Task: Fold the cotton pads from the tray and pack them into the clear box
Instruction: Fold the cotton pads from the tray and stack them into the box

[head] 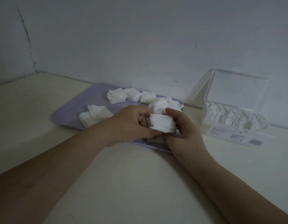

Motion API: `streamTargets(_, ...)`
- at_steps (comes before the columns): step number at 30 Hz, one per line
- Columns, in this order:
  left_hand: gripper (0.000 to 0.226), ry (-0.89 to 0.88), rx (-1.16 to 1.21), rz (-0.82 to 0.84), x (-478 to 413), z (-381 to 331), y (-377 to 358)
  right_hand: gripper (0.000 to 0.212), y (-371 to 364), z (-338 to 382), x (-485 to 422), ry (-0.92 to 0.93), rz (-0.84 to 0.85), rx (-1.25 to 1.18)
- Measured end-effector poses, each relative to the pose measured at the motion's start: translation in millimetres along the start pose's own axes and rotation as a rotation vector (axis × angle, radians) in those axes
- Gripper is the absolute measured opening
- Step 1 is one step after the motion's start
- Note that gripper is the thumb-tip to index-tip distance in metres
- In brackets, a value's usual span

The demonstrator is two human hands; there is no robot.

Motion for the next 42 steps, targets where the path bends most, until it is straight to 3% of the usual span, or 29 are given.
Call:
streamTargets(4, 0.023, 0.005, 0.024, -0.030, -3.1, 6.6, 3.3, 0.063, -5.6, -2.0, 0.8, -0.086, 0.033, 0.142)
streamTargets(7, 0.027, -0.005, -0.069, -0.051, -5.4, 7.3, -1.4, 0.072, -20.4, 8.9, 2.9, -0.057, 0.165, 0.357)
streamTargets(9, 0.028, -0.051, -0.107, -0.097, -4.9, 2.7, -1.9, 0.080, -26.7, 15.5, 7.4, -0.056, 0.218, 0.374)
streamTargets(12, 0.039, -0.090, -0.156, -0.187, -4.1, -6.7, 7.6, 0.080, -12.1, 33.0, 8.4, -0.012, 0.112, 0.282)
streamTargets(16, 0.048, -0.080, 0.003, -0.256, -1.3, -17.3, 21.1, 0.068, 20.3, 53.7, -3.1, 0.010, 0.041, 0.049)
streamTargets(20, 0.031, -0.106, 0.140, -0.145, -15.2, -38.6, 0.4, 0.058, 49.9, 61.3, -14.0, -0.012, 0.112, -0.109)
streamTargets(22, 0.030, -0.107, 0.194, -0.106, -26.3, -50.0, -11.2, 0.047, 68.0, 60.4, -19.2, -0.028, 0.131, -0.162)
streamTargets(26, 0.030, -0.087, 0.247, 0.014, -60.1, -81.3, -40.7, 0.047, 113.3, 51.5, -25.1, -0.074, 0.160, -0.272)
streamTargets(29, 0.020, -0.072, 0.205, -0.007, -88.3, -96.3, -53.8, 0.040, 148.8, 42.4, -25.1, -0.094, 0.105, -0.321)
streamTargets(32, 0.020, -0.054, 0.172, -0.003, -112.2, -100.9, -72.7, 0.047, 177.9, 26.5, -24.0, -0.145, -0.037, -0.314)
streamTargets(37, 0.009, -0.004, -0.134, -0.259, -133.1, -74.9, -73.8, 0.064, 228.9, 6.9, -10.7, -0.292, -0.295, -0.038)
streamTargets(39, 0.007, -0.028, -0.258, -0.254, -132.5, -71.2, -79.3, 0.064, 233.9, 7.0, -8.0, -0.329, -0.275, 0.022)
streamTargets(42, 0.005, -0.048, -0.257, -0.239, -129.3, -68.9, -81.6, 0.050, 208.3, 5.8, -13.0, -0.364, -0.164, 0.091)
Point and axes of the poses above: each hand's wrist, its own x-axis away from the middle knuckle, its own y-axis out of the back of the hand, z = x × y, the point moved 10 cm from there along -x, towards the middle knuckle, and after that the axes turned 8 degrees about z, right-handed, at the moved point
